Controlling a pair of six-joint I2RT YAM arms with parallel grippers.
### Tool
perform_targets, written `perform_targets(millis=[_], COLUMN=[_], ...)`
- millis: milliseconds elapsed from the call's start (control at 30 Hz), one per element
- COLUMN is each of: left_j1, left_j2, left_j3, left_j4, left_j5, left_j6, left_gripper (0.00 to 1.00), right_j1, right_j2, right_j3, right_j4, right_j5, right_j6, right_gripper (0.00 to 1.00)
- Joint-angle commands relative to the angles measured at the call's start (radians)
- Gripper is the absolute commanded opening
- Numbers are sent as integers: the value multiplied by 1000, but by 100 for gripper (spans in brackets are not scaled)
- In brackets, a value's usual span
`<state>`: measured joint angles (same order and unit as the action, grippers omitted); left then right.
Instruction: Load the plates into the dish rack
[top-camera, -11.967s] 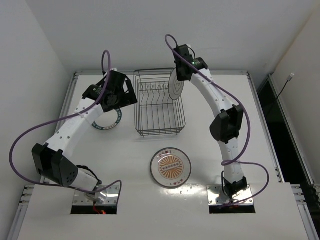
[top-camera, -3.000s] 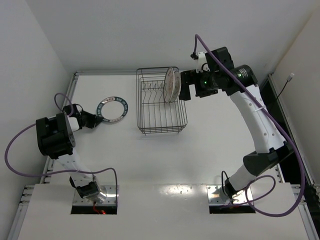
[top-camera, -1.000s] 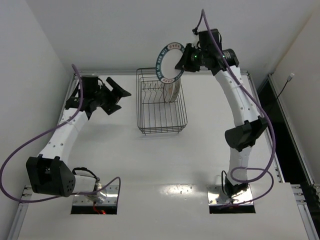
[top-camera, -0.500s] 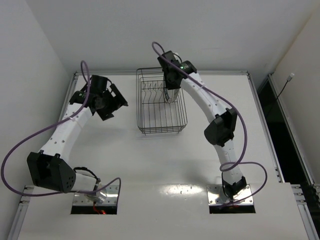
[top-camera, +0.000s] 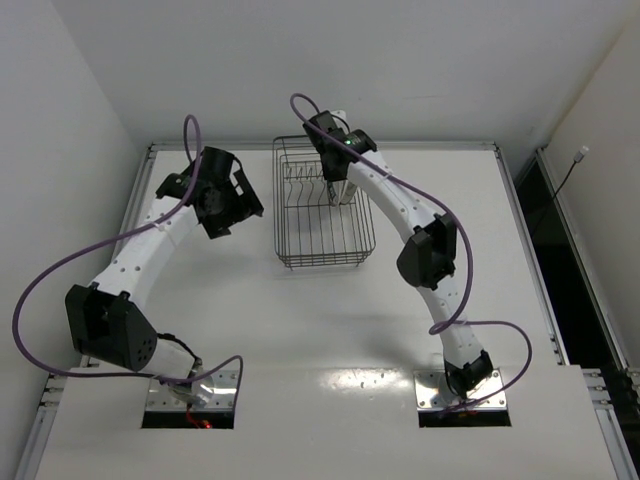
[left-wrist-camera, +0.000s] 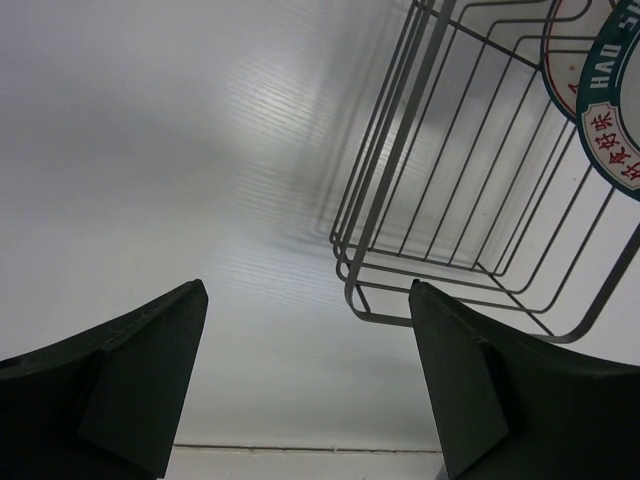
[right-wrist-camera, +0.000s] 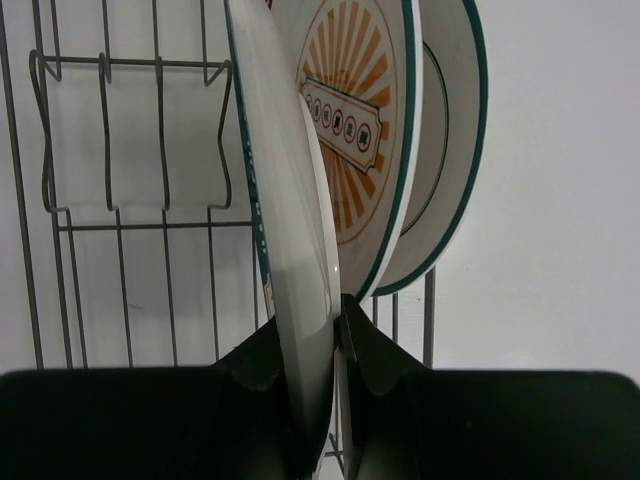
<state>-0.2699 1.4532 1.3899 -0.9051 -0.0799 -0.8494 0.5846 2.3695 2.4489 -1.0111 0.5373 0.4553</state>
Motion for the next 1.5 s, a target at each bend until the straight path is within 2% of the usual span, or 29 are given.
perform_targets(millis=[0,300,433,567,633,700,733,833,867,933,967,1033,1100,1133,1233,1467], left_j1=[-5,-5,-5,-5,-5,-5,-5,-5,-5,-5,-5,-5,-5,-5,-5,-5], left_j2=[-10,-51,-51,-42,-42,-42,-42,-42,-42,-42,-33,-21,2,12,41,73], left_j3=[51,31,21,31,40,40,50,86,95,107,107,116,89,80,55,64], left_j4=[-17,-26,-26,-17,-17,-17,-17,-8,8,50,66,125,185,255,360,394], left_j5=[-66,-123,-132,-132,-132,-142,-153,-153,-134,-94,-46,9,144,263,432,489], left_j6=[32,72,81,81,81,90,99,115,133,168,180,213,240,260,250,231], left_gripper=[80,80,80,80,80,80,80,81,81,81,81,82,82,82,82,82], right_j1=[-9,-31,-68,-95,-95,-95,-95,-95,-95,-95,-109,-124,-137,-146,-164,-203], right_j2=[19,86,96,105,85,41,22,-92,-134,-225,-319,-416,-542,-573,-657,-821], right_j3=[47,65,33,21,9,-7,-17,-18,-28,-82,-103,-207,-318,-344,-405,-580], right_j4=[54,123,207,218,218,218,192,151,141,141,132,143,141,123,5,-41], right_j5=[49,0,-134,-284,-298,-298,-289,-275,-266,-305,-321,-403,-459,-473,-473,-631], right_j6=[16,36,36,78,103,103,103,103,103,91,79,39,10,10,-4,-38], right_gripper=[0,1,12,24,29,39,47,58,71,82,91,100,100,100,100,100])
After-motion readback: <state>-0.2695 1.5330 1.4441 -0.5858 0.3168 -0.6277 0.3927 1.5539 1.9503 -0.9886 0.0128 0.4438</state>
